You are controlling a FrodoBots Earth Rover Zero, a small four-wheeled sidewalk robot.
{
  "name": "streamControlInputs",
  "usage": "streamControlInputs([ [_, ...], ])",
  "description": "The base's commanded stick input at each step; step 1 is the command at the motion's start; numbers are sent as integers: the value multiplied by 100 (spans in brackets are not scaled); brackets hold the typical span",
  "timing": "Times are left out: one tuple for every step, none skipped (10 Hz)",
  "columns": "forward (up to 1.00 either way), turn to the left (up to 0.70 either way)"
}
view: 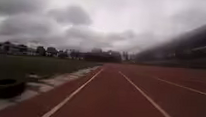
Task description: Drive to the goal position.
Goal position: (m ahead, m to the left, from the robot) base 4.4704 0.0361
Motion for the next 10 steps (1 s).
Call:
streamControlInputs([
  [70, 0],
  [70, 0],
  [70, 0],
  [70, 0],
  [70, 0],
  [70, 0],
  [70, 0],
  [70, 0],
  [70, 0],
  [70, 0],
])
